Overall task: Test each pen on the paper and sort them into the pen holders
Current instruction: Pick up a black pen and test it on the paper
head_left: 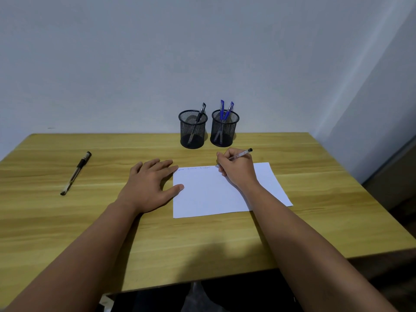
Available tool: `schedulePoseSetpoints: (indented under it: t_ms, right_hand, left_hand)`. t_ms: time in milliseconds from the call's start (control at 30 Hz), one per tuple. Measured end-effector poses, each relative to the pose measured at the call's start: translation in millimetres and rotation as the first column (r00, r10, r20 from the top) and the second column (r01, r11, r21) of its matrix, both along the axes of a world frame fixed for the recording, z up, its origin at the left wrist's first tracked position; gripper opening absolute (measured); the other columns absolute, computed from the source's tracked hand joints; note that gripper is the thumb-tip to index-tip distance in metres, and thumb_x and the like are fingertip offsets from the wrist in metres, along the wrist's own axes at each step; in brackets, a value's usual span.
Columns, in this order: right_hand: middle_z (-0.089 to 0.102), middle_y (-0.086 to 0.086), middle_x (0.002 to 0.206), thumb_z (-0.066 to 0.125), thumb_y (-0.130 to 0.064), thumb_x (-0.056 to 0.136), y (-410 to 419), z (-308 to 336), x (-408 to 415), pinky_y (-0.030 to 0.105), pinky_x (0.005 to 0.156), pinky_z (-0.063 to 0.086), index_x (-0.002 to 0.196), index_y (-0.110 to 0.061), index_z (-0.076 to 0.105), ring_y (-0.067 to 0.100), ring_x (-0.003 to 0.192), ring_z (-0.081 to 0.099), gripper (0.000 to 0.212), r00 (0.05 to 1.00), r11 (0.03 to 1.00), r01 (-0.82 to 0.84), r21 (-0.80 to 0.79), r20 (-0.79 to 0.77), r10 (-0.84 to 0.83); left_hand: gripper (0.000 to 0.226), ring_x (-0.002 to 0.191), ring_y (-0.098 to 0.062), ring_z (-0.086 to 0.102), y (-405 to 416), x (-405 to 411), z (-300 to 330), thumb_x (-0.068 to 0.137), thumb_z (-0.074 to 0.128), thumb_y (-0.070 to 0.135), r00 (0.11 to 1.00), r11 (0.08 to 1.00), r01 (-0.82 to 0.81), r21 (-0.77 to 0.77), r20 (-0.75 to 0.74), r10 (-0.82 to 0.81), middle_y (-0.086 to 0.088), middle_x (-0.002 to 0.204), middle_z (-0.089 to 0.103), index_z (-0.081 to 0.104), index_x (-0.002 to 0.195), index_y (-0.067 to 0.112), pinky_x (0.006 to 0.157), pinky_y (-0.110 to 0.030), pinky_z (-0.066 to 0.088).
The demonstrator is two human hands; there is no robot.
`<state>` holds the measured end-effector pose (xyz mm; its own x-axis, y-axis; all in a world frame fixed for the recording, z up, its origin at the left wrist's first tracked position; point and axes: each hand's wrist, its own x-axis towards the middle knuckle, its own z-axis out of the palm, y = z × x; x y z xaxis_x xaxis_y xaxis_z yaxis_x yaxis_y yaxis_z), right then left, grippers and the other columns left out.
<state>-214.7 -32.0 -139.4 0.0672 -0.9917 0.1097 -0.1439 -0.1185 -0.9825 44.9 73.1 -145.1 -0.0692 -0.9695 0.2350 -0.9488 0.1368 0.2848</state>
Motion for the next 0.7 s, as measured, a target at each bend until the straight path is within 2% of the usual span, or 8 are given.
schedulePoseSetpoints:
  t_ms: [233,467,633,700]
  right_hand:
    - [0.062,0.033,0.07,0.073,-0.015,0.099,0.8,1.5,1.2,0.03,0.05,0.048,0.075,0.011,0.055,0.02,0.056,0.062,0.04,0.999,1.0,-0.007,-0.019,-0.031,0.006]
    - [0.06,0.018,0.06,0.068,-0.01,0.098,-1.9,-0.3,0.4,0.029,0.05,0.049,0.076,0.013,0.051,0.019,0.052,0.064,0.036,0.999,0.999,0.041,0.013,-0.021,-0.04]
    - [0.061,0.033,0.067,0.071,-0.014,0.099,1.1,0.2,2.6,0.03,0.05,0.048,0.074,0.01,0.054,0.021,0.054,0.063,0.039,0.999,0.999,0.025,-0.022,-0.037,-0.026]
    - [0.06,0.031,0.065,0.069,-0.013,0.099,0.7,0.5,2.8,0.03,0.05,0.048,0.074,0.01,0.053,0.021,0.053,0.062,0.037,0.998,0.999,0.046,-0.02,-0.036,-0.046]
  left_hand:
    - [0.073,0.151,-0.014,0.027,0.4,0.6,-0.5,0.083,0.037,0.083,1.0,1.0,0.0,0.004,0.0,0.0,0.022,0.159,0.038,0.046,0.146,0.046,0.123,-0.052,0.015]
    - [0.074,0.151,-0.014,0.027,-0.3,0.8,-0.7,0.083,0.037,0.083,1.0,1.0,-0.001,0.002,0.003,0.001,0.021,0.158,0.038,0.047,0.146,0.046,0.122,-0.052,0.015]
    - [0.074,0.151,-0.014,0.027,-0.3,0.7,-0.9,0.083,0.037,0.083,1.0,1.0,-0.003,0.003,0.003,0.003,0.022,0.158,0.038,0.047,0.146,0.046,0.122,-0.051,0.015]
    - [0.073,0.151,-0.014,0.027,-0.5,0.7,-0.9,0.083,0.037,0.082,1.0,1.0,-0.004,-0.001,-0.001,0.004,0.022,0.158,0.039,0.048,0.145,0.046,0.122,-0.051,0.016]
